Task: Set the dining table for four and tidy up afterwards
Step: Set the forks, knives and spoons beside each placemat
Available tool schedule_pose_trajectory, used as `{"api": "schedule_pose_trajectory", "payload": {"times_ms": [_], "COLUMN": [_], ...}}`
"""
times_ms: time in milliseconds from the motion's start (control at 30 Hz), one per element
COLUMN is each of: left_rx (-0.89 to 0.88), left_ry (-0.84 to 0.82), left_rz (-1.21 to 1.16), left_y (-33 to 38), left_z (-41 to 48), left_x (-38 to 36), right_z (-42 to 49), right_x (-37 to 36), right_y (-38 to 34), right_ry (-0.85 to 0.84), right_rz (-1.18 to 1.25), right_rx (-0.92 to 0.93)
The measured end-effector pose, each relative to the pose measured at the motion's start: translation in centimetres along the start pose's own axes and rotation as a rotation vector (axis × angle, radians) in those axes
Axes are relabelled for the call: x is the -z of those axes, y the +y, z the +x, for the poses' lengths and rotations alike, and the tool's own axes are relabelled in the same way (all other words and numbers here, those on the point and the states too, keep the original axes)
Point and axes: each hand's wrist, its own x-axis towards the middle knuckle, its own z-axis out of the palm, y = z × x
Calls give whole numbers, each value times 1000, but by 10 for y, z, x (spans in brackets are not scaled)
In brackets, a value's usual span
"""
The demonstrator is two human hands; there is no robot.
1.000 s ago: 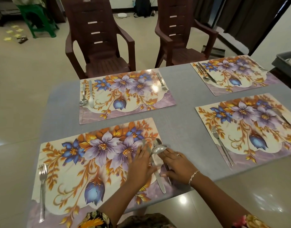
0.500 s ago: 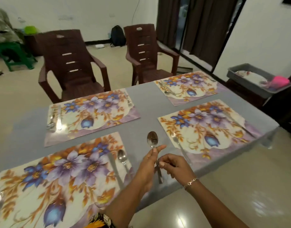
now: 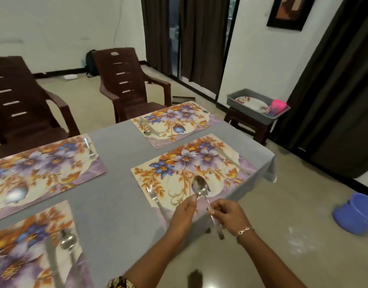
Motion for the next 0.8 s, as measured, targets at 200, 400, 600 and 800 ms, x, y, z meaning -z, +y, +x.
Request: {"api": "schedule_pose_trajectory", "payload": {"times_ms": [200,400,600,800], "left_rx": [-128,-157,-176,-189], "left_ry": [70,39,2,71], "left_rz": [369,630,832,947], "left_y": [-9,-8,1,5], "left_z": [84,161,218,247], "left_x": [-33,-64,-92,-116], "right_z": [82,169,235,276], "right_x": [73,129,157,164], "right_y": [21,25,38,43], "right_ry": [39,55,38,-92], "right_rz": [-95,-174,-338,-390], "right_rx": [-47,-128,-165,-178]}}
